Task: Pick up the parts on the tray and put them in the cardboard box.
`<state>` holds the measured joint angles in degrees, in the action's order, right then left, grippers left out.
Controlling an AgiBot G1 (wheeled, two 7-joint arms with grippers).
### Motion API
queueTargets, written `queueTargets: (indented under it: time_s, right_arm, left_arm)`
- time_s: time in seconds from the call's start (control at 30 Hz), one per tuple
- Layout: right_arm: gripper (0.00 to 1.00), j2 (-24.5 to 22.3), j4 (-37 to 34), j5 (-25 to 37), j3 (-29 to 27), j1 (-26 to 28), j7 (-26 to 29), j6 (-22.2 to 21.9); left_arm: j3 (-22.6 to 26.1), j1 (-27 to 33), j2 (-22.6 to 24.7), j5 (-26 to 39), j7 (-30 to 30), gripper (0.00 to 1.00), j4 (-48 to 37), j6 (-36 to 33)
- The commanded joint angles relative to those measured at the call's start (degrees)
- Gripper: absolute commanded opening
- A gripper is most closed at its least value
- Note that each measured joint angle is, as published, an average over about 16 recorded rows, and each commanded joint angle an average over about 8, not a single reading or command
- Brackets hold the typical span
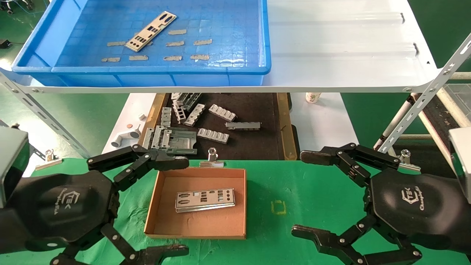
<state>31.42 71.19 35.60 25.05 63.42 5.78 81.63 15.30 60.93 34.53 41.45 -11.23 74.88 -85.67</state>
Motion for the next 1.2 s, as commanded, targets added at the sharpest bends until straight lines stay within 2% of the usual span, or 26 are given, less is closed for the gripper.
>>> queueTargets:
  time_s: [0.03, 1.2]
  right_arm:
    - [1.00, 0.00, 0.00, 0.00, 0.00, 0.00, 0.00, 0.00]
    - [1.00, 0.00, 0.00, 0.00, 0.00, 0.00, 0.00, 0.00]
  left_arm:
    - [-0.30, -0.27, -0.21, -0.18, -0.18, 1.00, 0.52, 0.03]
    - [0.78, 0.68, 0.52, 0.43, 0.59, 1.00, -1.47, -0.01]
